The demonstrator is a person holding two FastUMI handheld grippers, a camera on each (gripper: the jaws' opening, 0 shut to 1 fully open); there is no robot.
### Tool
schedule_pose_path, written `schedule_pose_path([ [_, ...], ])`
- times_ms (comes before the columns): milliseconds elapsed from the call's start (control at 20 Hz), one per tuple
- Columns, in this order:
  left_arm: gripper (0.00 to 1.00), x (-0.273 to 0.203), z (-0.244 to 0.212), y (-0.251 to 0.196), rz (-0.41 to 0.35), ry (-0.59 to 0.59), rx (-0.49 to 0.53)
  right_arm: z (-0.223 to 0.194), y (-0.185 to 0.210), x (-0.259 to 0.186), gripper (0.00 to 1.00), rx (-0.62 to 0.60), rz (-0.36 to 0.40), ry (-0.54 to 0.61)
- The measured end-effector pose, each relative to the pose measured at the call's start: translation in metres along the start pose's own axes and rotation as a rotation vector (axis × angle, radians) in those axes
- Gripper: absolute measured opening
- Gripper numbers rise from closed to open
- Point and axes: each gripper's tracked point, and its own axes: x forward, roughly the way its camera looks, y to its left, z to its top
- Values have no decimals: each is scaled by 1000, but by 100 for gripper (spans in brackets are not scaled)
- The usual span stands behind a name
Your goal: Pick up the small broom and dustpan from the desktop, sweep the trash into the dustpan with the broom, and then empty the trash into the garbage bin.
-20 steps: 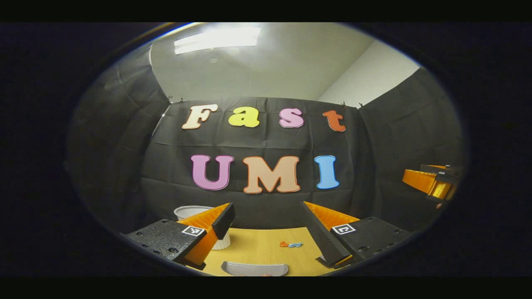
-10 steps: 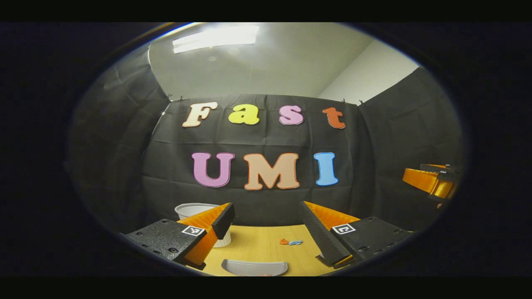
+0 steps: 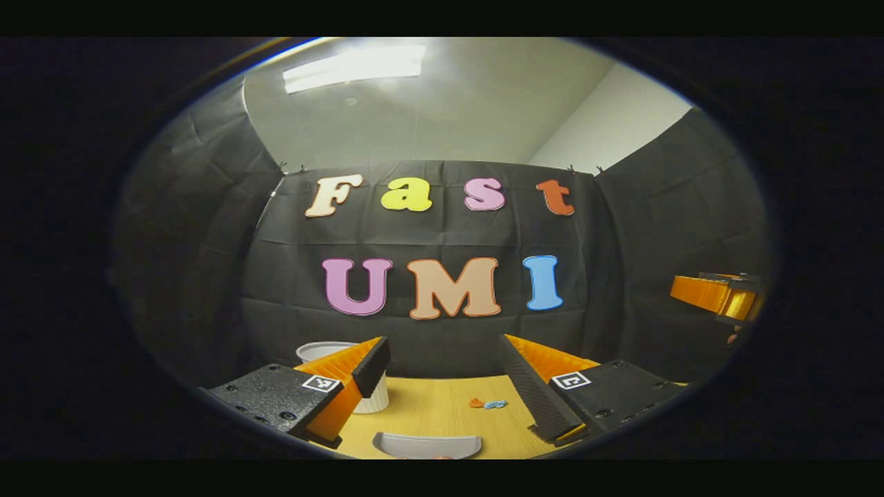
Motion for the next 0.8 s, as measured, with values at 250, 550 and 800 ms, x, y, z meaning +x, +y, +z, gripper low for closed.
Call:
schedule_pose_path([
  [250,95,-2,-6,-1,13,20,-8,-5,2,-2,93,-12,15,26],
  [550,95,-8,-28,-11,17,93,-21,-28,-2,-2,93,-28,66,99],
  [800,95,-25,-65,-22,5,206,39,-70,-2,-12,93,-14,130,211],
])
